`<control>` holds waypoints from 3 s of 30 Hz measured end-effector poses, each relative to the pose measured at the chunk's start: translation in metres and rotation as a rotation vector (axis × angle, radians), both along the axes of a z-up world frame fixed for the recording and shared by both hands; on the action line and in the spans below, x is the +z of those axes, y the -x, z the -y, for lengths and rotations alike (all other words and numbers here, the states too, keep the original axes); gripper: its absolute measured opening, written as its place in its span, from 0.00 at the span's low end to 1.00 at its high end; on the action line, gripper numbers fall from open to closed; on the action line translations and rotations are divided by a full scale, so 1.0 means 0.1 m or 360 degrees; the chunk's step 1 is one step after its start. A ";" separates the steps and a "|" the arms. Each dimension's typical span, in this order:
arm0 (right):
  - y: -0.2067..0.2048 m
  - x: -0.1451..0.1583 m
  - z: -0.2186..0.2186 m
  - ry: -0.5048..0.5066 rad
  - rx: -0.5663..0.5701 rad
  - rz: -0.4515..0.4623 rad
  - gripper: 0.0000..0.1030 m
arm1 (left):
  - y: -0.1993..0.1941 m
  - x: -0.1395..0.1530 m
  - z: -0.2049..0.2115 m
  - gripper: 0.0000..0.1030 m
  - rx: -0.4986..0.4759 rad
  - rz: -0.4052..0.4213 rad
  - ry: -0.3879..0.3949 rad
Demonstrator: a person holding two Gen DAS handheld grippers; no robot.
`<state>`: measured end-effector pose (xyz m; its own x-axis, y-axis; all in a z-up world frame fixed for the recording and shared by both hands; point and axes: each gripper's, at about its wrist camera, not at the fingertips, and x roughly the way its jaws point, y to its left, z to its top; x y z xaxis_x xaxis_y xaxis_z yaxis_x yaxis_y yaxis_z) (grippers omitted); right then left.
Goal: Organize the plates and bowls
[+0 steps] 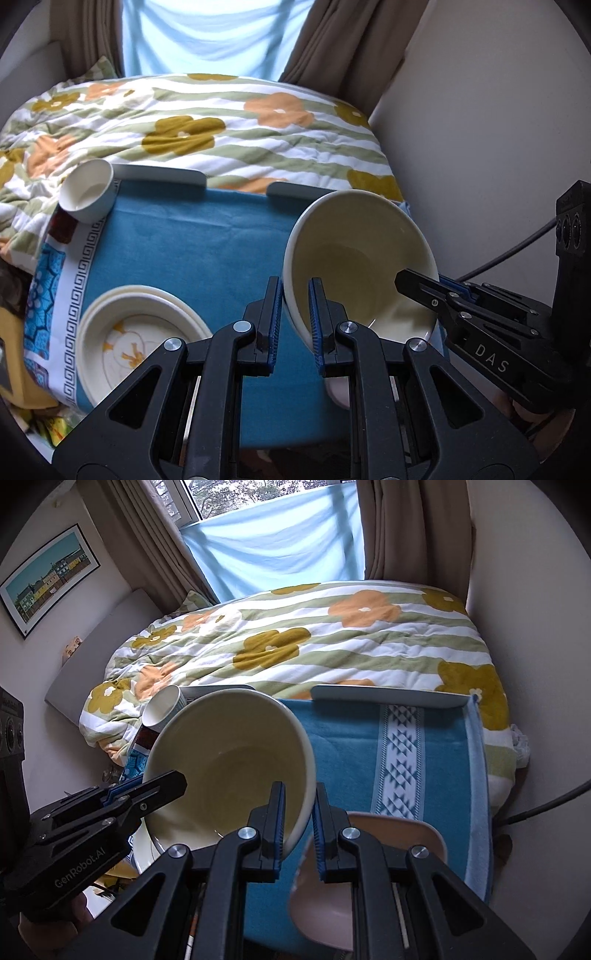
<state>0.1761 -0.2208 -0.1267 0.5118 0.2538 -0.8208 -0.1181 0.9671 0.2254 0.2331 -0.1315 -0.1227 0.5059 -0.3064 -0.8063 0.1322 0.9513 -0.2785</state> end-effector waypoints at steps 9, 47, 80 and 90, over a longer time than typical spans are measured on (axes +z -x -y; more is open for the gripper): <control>0.40 -0.30 0.69 0.0016 -0.0140 -0.0141 0.13 | 0.21 -0.38 0.76 0.12 -0.0199 -0.0171 -0.0049; 0.41 -1.17 0.73 0.0145 -0.0175 -0.0322 0.12 | 0.04 -1.26 1.08 0.12 -0.0444 -0.0359 -0.0434; 0.64 -0.35 0.73 0.0027 -0.0028 0.0003 0.79 | 0.40 -0.43 0.35 0.14 -0.0208 -0.0135 -0.0148; 0.59 -0.18 0.31 -0.0029 0.0250 0.0140 0.81 | 0.68 -0.19 -0.20 0.14 0.0121 -0.0017 -0.0168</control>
<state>0.1172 -0.2520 -0.1452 0.5343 0.3509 -0.7690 -0.2876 0.9310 0.2249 0.1652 -0.1116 -0.1416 0.5155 -0.1807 -0.8376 0.0562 0.9825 -0.1774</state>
